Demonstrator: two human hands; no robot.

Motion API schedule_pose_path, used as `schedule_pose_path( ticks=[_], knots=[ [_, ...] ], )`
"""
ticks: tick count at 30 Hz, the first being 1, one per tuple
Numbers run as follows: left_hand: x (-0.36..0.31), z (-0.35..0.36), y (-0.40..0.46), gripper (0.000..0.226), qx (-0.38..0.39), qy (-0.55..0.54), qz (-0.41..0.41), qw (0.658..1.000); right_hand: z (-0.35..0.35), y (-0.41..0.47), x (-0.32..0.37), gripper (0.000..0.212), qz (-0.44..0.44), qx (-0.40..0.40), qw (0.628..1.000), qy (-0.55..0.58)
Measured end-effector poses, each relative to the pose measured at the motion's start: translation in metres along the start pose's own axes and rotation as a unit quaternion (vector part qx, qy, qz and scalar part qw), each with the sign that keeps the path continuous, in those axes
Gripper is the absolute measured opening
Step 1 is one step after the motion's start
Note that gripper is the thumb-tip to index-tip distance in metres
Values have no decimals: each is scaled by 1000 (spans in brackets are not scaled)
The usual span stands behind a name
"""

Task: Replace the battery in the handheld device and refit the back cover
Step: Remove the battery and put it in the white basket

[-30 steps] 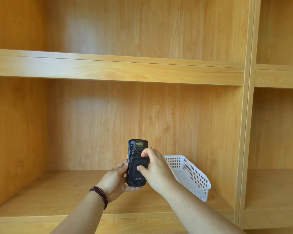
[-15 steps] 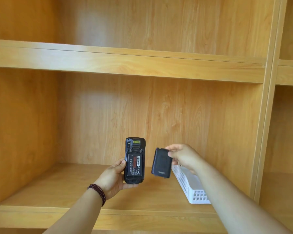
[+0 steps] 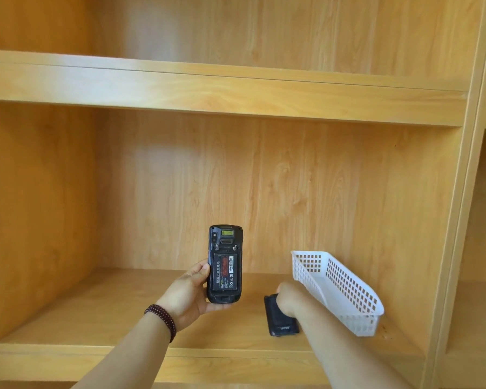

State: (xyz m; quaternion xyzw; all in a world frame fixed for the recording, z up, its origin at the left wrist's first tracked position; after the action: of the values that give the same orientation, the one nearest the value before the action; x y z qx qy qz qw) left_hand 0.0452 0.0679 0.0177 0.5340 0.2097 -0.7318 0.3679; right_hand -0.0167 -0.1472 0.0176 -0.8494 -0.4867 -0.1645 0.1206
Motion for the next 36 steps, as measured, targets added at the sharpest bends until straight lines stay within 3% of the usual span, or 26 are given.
schedule_pose_path(
  ticks=[3,8,13,15,18,23,26,36],
  knots=[
    [2,-1,3,35,9,4,-2,1000,5,-4,0,24,9,-17,1000,-10],
    [2,-1,9,35,14,0,-2,1000,18,-15,1,63,-55,-28,997,-51],
    [0,5,12,34,17,-9,6,1000,7,-40,10,70,-225,-172,952,-114],
    [0,8,10,34,21,-10,7,1000,2,-50,11,68,-249,-216,933,-144],
    [1,16,7,35,26,-8,8,1000,-5,-61,8,68,-263,-260,925,-91],
    [3,31,1,35,33,-5,12,999,-28,-77,21,68,-316,-204,926,45],
    [5,35,-2,35,34,-9,12,999,-29,-80,31,69,-342,-187,920,38],
    [2,43,-9,34,18,-14,17,1000,-36,-83,44,69,-326,-239,914,-1]
  ],
)
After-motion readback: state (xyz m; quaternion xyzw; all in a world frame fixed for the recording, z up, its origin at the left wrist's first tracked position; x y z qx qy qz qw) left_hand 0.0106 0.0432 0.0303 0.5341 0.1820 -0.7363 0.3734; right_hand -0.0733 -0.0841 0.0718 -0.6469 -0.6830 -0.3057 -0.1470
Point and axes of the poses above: each hand's wrist, its own y-axis towards the middle knuckle, its own z-axis out of the palm, x = y × z, the point moved 3 cm from there along y, towards the middle knuckle, and after that the axes turned 6 degrees about y, right-handed, at the moved point
